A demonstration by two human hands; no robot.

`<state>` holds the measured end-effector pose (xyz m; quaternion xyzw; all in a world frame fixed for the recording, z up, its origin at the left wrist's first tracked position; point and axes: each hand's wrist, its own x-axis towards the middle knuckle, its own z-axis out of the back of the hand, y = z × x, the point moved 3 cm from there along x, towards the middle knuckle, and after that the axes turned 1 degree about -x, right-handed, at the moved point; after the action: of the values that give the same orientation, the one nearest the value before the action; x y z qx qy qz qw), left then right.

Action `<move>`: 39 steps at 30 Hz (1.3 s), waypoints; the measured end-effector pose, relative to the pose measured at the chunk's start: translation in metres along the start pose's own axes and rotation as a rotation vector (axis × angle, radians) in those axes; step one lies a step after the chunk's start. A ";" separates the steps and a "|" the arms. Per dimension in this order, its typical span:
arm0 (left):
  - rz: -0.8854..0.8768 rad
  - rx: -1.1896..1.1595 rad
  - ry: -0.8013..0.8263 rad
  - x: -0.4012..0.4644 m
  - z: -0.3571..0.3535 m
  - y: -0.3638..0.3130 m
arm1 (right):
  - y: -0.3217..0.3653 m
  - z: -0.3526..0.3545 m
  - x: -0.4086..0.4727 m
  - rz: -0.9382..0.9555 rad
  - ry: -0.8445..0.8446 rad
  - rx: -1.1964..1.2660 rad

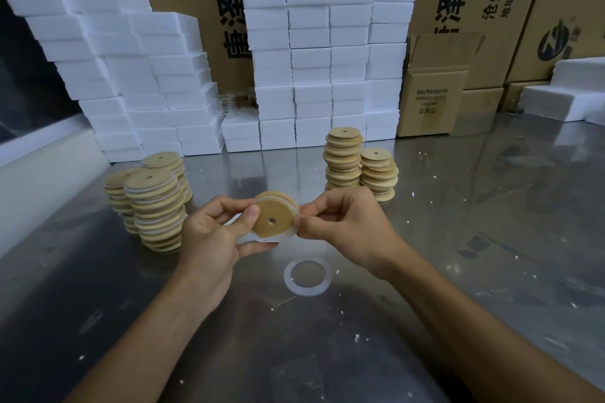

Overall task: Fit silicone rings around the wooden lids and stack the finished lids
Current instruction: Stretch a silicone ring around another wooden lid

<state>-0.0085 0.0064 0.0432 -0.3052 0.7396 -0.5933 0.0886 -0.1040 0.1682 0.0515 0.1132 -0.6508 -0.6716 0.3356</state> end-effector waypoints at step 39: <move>0.113 -0.237 -0.059 -0.001 -0.008 0.002 | -0.002 -0.016 -0.008 -0.012 -0.099 0.139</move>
<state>-0.0127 0.0140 0.0438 -0.2889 0.8176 -0.4864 0.1069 -0.0889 0.1604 0.0453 0.1068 -0.7109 -0.6316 0.2904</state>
